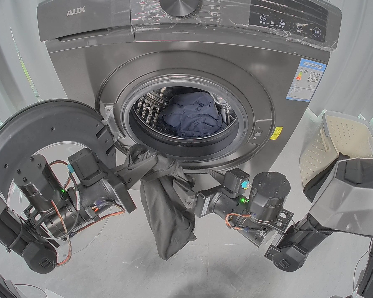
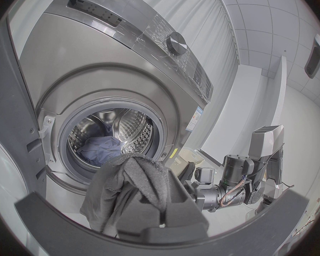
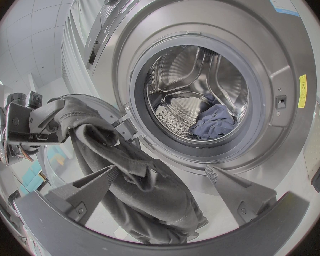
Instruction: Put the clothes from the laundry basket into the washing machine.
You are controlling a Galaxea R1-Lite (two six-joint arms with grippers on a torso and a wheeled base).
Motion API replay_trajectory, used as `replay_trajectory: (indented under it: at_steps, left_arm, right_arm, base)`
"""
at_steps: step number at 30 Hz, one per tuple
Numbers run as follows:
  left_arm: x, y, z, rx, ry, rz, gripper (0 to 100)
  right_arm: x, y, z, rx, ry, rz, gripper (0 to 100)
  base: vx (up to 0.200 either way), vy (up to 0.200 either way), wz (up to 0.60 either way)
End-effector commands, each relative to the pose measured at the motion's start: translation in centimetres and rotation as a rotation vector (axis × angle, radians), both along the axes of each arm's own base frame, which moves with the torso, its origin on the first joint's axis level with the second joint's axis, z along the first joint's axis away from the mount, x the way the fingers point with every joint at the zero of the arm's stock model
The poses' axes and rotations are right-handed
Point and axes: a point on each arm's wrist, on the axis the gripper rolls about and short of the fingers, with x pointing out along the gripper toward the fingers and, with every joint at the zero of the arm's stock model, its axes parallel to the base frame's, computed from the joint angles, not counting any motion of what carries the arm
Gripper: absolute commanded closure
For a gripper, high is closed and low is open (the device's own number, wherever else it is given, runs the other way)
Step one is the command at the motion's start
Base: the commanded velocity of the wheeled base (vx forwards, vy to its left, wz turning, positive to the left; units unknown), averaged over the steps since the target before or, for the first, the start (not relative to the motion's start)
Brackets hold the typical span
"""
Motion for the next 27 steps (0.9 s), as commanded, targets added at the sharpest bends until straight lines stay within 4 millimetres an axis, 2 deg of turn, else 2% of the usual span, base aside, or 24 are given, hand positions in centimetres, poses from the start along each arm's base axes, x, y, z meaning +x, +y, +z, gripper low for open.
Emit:
replay_trajectory:
  at_steps: [1,26,27]
  left_arm:
    - [-0.1,0.0,-0.1,0.001,0.002,-0.002,100]
    - [0.0,-0.1,0.0,0.000,0.002,-0.004,100]
    - [0.0,-0.1,-0.1,0.001,0.005,-0.004,100]
  right_arm:
    - [0.0,0.4,-0.4,-0.001,-0.002,0.017,0]
    - [0.6,1.8,-0.8,0.032,-0.034,0.034,0]
    - [0.4,1.9,-0.8,0.038,-0.039,0.038,100]
  base:
    - [0.000,0.000,0.00]
    - [0.000,0.000,0.00]
    - [0.000,0.000,0.00]
